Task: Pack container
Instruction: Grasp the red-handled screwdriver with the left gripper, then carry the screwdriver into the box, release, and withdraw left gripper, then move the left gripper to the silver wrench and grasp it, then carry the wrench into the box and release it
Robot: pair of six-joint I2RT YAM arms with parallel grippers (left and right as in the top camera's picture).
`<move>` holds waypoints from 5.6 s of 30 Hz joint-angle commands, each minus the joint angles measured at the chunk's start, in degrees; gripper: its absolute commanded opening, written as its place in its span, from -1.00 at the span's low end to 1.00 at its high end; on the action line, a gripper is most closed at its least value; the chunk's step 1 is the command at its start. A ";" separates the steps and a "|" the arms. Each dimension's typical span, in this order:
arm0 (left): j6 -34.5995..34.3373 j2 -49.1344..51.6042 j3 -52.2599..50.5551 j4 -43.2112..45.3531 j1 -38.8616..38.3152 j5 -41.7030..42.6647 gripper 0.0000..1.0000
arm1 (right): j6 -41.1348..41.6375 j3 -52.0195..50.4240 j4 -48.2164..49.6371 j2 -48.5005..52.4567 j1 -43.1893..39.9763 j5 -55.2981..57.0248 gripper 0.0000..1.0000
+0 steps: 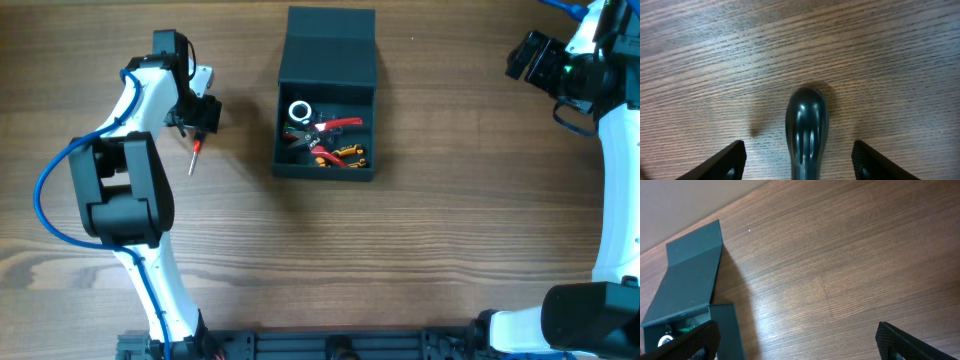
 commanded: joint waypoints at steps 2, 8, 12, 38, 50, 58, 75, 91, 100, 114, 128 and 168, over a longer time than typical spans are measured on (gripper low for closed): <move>1.14 2.23 -0.22 0.15 -0.22 1.11 0.36 | 0.63 -0.22 0.15 0.83 0.02 -0.46 0.99; 1.09 2.23 -0.22 0.07 -0.22 1.11 -0.02 | 0.63 -0.22 0.15 0.83 0.02 -0.46 1.00; 1.11 2.23 -0.20 -0.74 -0.24 1.11 -0.49 | 0.63 -0.22 0.15 0.83 0.02 -0.46 1.00; 19.17 -20.06 6.93 -9.25 -26.43 -8.79 -0.92 | 0.63 -0.22 0.15 0.83 0.02 -0.46 0.99; 35.89 -12.87 3.67 -14.32 -38.07 -0.11 -0.79 | 0.63 -0.22 0.15 0.83 0.02 -0.44 0.99; 39.01 -7.50 3.67 -13.97 -39.23 2.71 -0.51 | 0.66 -0.22 0.15 0.83 0.02 -0.44 0.99; 22.67 -18.71 5.55 -11.02 -38.93 -12.04 -0.27 | 0.63 -0.22 0.15 0.83 0.02 -0.46 1.00; -14.67 -27.50 5.11 -20.92 -1.18 -8.48 0.61 | 0.63 -0.22 0.15 0.83 0.02 -0.46 1.00; -16.98 -13.97 5.11 -16.48 17.92 -2.10 0.46 | 0.63 -0.22 0.15 0.83 0.02 -0.44 0.99; -12.26 1.18 5.11 -2.23 16.90 2.86 0.33 | 0.63 -0.22 0.15 0.83 0.02 -0.46 0.99; -9.20 4.85 5.07 2.08 16.63 4.46 0.07 | 0.63 -0.22 0.15 0.83 0.02 -0.46 1.00; 32.54 -23.89 5.66 -6.75 -23.23 4.17 -0.92 | 0.63 -0.22 0.15 0.83 0.02 -0.44 1.00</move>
